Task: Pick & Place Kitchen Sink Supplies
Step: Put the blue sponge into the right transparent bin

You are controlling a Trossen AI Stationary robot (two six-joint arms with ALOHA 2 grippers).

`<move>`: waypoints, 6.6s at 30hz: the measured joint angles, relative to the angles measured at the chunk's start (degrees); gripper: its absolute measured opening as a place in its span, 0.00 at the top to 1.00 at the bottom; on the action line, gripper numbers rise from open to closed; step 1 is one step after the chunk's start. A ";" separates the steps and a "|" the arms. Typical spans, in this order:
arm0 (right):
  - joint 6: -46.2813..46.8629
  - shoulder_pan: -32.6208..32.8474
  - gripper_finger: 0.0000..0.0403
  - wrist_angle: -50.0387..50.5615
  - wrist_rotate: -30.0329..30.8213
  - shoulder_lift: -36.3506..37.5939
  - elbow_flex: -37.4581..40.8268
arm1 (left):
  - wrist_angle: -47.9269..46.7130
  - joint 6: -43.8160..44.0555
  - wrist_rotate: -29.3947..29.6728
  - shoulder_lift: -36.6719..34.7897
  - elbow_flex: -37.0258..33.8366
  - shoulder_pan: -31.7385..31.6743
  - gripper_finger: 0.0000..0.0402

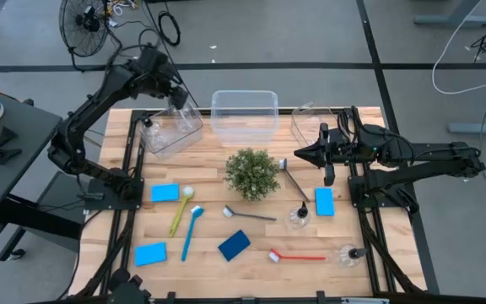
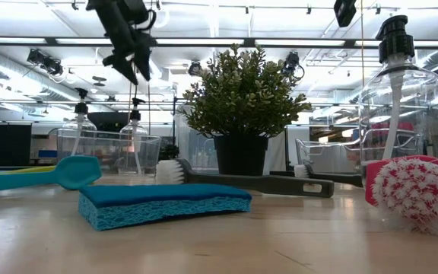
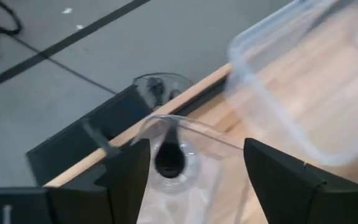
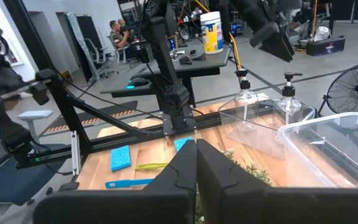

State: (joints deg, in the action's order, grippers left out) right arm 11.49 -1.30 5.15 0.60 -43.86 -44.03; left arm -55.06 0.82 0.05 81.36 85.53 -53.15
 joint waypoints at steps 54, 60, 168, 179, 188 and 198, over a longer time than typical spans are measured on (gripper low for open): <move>3.05 3.58 0.58 5.33 -13.70 -0.29 -0.04 | 4.23 4.55 -6.73 0.00 9.04 52.94 0.37; 5.24 7.11 0.56 5.16 -13.64 -1.75 -0.04 | 4.25 4.56 -5.53 0.00 9.04 53.05 0.37; -0.01 30.80 0.58 43.43 -1.01 -18.29 -21.03 | 3.78 1.47 -0.91 0.02 8.99 52.96 0.37; 0.09 30.77 0.58 44.81 0.48 -18.29 -21.03 | -3.07 -0.23 -9.10 0.02 8.99 54.58 0.37; 0.07 30.77 0.58 45.16 0.48 -18.29 -21.03 | -16.57 8.62 -5.76 0.02 8.99 55.28 0.37; 0.02 30.77 0.58 45.51 0.55 -18.29 -21.03 | -20.83 9.96 -3.23 0.00 5.55 55.33 0.37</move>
State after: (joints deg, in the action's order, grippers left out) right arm 11.51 29.47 50.65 1.15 -62.15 -65.06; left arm -75.88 10.78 -3.18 81.36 91.07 2.18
